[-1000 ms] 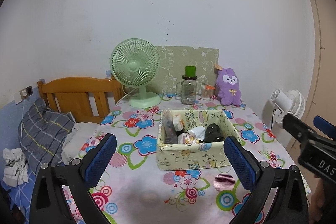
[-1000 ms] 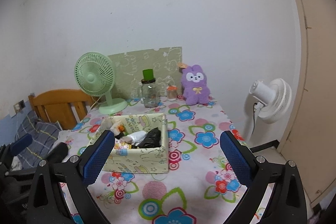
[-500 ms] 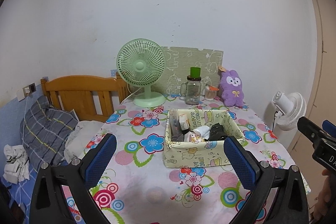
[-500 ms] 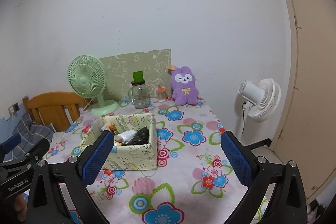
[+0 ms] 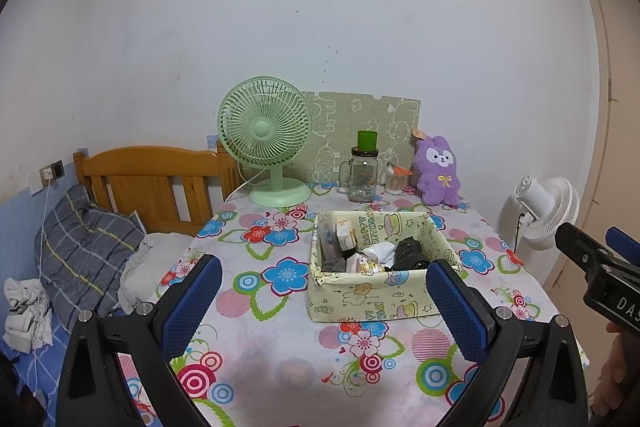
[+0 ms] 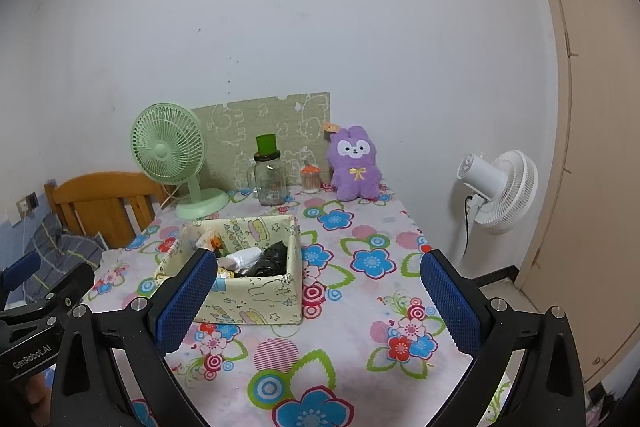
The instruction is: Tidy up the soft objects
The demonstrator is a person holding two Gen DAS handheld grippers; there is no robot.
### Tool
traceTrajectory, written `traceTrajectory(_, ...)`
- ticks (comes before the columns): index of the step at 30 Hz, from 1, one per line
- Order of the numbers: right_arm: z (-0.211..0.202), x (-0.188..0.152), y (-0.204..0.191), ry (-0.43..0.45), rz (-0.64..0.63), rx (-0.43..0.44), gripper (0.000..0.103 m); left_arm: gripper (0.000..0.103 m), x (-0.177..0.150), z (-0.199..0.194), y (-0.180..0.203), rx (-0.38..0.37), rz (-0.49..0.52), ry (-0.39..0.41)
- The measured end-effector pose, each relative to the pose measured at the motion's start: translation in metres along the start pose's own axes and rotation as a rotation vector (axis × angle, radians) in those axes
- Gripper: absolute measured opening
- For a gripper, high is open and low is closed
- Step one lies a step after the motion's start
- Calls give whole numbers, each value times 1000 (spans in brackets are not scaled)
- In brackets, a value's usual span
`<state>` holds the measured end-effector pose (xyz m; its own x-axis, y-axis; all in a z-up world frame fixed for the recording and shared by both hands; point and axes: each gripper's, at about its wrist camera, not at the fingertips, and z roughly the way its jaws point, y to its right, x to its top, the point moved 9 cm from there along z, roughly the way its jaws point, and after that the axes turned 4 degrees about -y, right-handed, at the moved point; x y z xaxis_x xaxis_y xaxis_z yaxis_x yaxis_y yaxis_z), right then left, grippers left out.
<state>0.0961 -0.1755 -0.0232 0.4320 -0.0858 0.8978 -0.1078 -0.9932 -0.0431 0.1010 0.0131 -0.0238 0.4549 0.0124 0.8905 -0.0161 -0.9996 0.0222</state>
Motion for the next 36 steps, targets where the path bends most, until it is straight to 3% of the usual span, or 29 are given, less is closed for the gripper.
traceTrajectory(36, 1, 2, 5, -4, 9, -14, 103, 103, 0, -2, -1, 1, 1, 6)
